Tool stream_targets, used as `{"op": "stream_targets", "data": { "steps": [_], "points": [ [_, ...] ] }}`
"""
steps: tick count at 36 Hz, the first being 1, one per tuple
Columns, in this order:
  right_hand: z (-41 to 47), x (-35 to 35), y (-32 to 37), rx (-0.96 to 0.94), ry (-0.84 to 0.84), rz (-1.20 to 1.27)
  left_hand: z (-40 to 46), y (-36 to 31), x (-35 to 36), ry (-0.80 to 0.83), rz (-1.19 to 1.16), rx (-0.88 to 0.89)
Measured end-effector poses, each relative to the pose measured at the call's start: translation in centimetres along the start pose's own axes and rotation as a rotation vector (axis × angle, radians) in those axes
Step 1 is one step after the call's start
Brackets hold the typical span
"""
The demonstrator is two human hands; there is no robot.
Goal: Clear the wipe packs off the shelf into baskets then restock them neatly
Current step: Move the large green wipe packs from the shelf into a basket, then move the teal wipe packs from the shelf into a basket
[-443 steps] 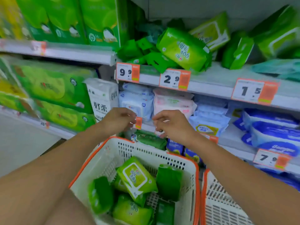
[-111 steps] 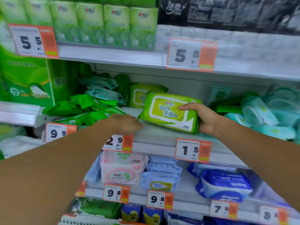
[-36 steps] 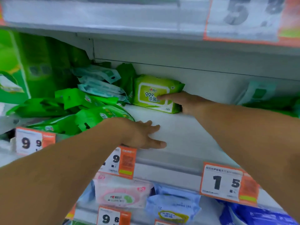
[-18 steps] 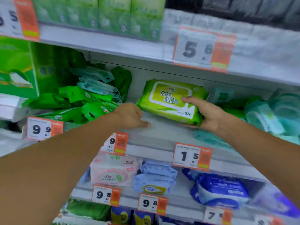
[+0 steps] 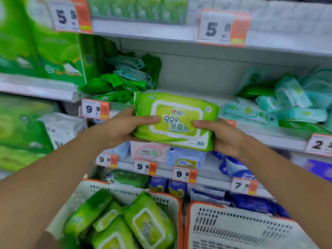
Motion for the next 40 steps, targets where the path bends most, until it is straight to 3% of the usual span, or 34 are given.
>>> {"op": "stream_targets", "data": {
  "steps": [10,14,19,22,29,31,33,37,40],
  "points": [
    [-1.8,9.3,-17.5,0.337,0.134,-0.148,-7.8,15.3,-9.4,-0.094,0.171,-0.379],
    [-2.6,10.2,-21.8,0.366,0.091,-0.323,-8.3,16.6,-11.5,-0.047,0.260,-0.372],
    [-3.0,10.1,-25.2,0.399,0.097,-0.703,-8.8,19.4,-12.1,0.098,0.696,-0.481],
    [-3.7,11.0,-27.6,0.419,0.293,-1.013,-9.4,23.3,-11.1,0.193,1.048,-0.604],
    [-2.5,10.0,-26.1,0.223,0.378,-1.310,-6.2,23.6,-6.0,0.291,1.266,-0.569],
    [-2.0,8.6,-22.6,0.115,0.373,-1.422,-4.7,21.4,-4.3,0.310,1.371,-0.502],
    [-1.4,6.1,-16.9,0.000,0.245,-1.408,-1.9,17.2,-1.5,0.263,1.403,-0.264],
    [-2.2,-2.7,-1.8,-0.300,-0.287,-1.244,1.9,4.4,8.8,0.160,0.914,0.386],
    [-5.1,-9.9,6.4,-0.419,-0.631,-1.268,3.4,-3.0,15.8,0.112,0.795,0.701]
  ]
}}
Point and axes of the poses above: each hand's wrist, its own z-axis towards the middle knuckle, its own x-axis out of the palm, y = z × x, the point moved 7 cm from there along z, towards the middle knuckle, and after that the axes turned 13 degrees about -z, right-handed, at the moved point
